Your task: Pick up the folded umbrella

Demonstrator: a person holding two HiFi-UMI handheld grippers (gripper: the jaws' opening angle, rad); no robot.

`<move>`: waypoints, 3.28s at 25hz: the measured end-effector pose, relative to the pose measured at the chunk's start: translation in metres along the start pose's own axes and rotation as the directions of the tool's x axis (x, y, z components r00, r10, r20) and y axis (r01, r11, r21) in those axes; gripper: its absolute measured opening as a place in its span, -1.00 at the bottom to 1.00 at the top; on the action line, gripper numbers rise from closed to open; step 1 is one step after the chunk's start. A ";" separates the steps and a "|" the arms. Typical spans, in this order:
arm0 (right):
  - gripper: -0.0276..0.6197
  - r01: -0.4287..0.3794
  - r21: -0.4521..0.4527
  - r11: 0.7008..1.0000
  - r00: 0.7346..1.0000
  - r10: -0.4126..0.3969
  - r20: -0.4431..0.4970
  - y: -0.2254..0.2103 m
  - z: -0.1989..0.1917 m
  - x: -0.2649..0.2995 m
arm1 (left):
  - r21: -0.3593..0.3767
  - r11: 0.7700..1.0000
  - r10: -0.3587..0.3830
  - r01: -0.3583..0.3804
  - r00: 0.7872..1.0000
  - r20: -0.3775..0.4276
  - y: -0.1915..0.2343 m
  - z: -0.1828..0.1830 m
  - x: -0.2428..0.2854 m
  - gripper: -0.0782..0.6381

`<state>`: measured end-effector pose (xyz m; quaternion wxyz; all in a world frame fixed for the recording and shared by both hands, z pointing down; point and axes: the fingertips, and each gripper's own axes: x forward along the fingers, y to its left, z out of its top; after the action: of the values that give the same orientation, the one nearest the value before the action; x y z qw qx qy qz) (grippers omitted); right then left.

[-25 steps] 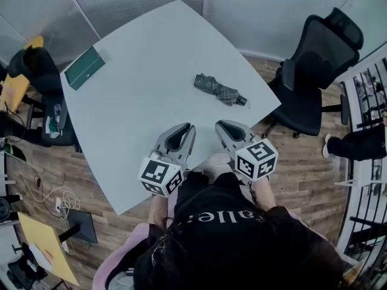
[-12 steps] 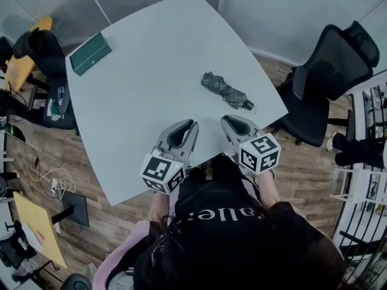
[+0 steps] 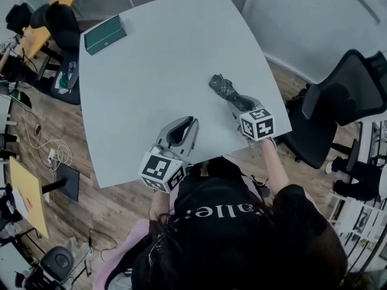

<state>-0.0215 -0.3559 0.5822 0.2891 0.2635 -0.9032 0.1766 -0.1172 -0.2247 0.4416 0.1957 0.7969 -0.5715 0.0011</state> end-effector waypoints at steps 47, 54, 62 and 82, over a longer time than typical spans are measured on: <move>-0.19 -0.304 0.190 0.934 0.950 0.282 0.133 0.027 0.053 -0.034 | -0.031 0.946 0.325 -0.324 0.943 0.068 -0.007 -0.007 -0.045 -0.62; -0.19 -0.352 0.205 0.913 0.929 0.314 0.197 0.039 0.064 -0.061 | -0.043 0.935 0.355 -0.353 0.933 0.058 -0.003 -0.016 -0.040 -0.62; -0.19 -0.383 0.230 0.895 0.919 0.343 0.196 0.049 0.064 -0.073 | -0.052 0.926 0.375 -0.373 0.926 0.048 0.008 -0.014 -0.035 -0.62; -0.19 -0.375 0.211 0.903 0.926 0.353 0.138 0.098 0.047 -0.070 | -0.059 0.919 0.393 -0.390 0.918 0.053 0.042 -0.010 -0.074 -0.62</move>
<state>-0.0500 -0.2740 0.4865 0.1742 0.1304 -0.9223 0.3194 -0.1784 -0.1655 0.4475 0.1921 0.6613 -0.7251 0.0013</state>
